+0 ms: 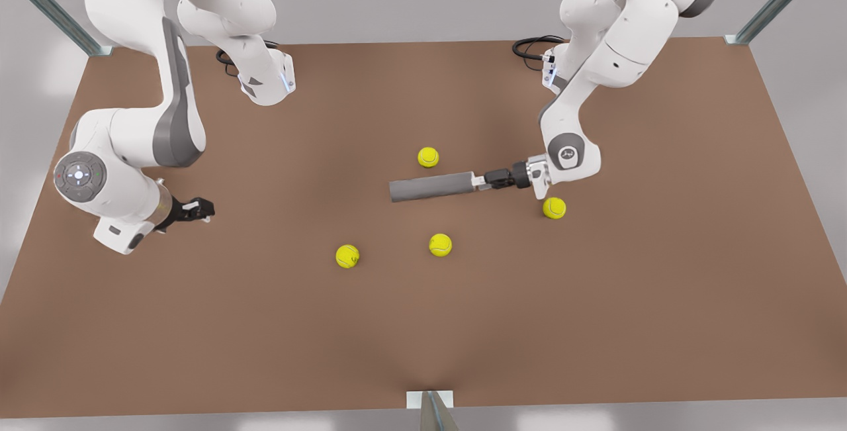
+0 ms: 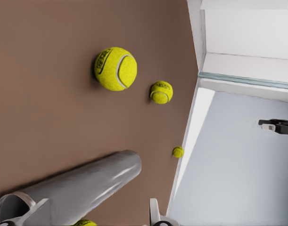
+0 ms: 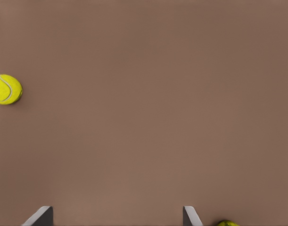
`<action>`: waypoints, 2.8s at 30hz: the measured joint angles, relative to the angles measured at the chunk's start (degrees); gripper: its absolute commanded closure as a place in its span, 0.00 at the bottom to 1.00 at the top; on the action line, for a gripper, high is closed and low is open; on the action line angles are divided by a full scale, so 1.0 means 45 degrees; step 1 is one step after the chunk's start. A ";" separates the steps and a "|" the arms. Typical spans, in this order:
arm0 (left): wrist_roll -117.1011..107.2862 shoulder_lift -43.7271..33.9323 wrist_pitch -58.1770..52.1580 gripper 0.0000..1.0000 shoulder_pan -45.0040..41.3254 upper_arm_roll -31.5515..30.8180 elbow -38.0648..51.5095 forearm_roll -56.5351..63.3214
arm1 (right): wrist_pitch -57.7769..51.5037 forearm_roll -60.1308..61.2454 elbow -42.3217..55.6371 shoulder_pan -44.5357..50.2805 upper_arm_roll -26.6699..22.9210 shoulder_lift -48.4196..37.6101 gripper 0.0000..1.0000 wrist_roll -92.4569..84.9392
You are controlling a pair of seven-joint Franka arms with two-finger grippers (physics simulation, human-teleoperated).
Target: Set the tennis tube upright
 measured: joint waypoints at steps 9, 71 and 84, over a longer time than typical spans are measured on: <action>0.0436 0.0262 0.0279 0.01 -0.0077 0.0003 -0.0074 -0.0441 | -0.0015 0.0000 -0.0129 -0.0025 0.0237 -0.0142 0.00 0.0008; 0.0397 0.1248 -0.0679 0.68 -0.0101 -0.1043 0.0295 -0.1890 | 0.0112 0.0290 -0.0262 -0.0506 0.0245 0.0344 0.00 -0.0038; 0.0163 0.1152 -0.0444 0.79 0.0116 -0.1246 0.0296 -0.2380 | 0.0307 0.0293 -0.0304 -0.0572 0.0241 0.0325 0.00 -0.0048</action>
